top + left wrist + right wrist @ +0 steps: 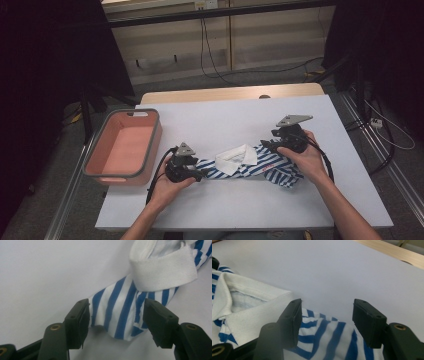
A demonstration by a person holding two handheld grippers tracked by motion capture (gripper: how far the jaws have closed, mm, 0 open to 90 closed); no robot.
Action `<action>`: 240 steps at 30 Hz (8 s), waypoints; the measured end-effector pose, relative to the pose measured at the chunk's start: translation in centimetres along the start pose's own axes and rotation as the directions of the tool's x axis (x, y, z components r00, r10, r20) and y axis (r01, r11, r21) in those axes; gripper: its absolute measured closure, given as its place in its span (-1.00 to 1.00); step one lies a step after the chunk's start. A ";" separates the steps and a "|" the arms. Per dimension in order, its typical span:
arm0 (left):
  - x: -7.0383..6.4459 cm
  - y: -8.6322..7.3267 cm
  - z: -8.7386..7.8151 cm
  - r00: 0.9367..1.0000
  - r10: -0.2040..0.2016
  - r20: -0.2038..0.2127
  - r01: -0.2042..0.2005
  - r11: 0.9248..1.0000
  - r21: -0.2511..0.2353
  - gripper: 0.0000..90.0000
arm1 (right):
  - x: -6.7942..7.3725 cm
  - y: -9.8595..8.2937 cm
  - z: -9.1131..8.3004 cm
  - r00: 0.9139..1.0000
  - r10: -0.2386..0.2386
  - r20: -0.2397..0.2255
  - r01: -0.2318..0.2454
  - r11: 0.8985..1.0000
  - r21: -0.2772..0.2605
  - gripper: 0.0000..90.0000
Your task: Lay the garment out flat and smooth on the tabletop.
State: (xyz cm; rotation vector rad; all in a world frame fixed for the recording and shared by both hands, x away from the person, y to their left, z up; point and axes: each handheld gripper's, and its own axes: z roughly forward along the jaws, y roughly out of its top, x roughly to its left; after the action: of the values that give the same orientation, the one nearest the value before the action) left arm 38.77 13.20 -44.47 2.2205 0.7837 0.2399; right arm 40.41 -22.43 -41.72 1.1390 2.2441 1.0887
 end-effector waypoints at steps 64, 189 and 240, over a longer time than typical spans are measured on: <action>0.5 0.8 -2.5 0.994 -0.087 0.067 0.096 0.987 -0.133 0.85 | 0.2 -0.1 -0.1 0.999 -0.027 -0.039 0.024 0.997 -0.072 0.88; 4.7 1.7 0.5 0.979 -0.147 -0.142 0.132 0.985 -0.109 -0.64 | -6.8 -2.1 4.8 0.985 0.148 0.089 -0.156 0.984 0.090 0.42; 6.2 3.6 4.1 0.990 -0.120 -0.075 0.125 0.990 0.060 0.97 | -10.7 -3.4 3.5 0.954 0.225 0.198 -0.227 0.974 -0.012 0.87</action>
State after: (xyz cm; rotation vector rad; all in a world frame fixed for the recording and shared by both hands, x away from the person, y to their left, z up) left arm 46.95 12.60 -45.23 2.2243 0.9753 0.2372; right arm 47.22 -30.65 -46.53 1.4701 2.0052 0.9972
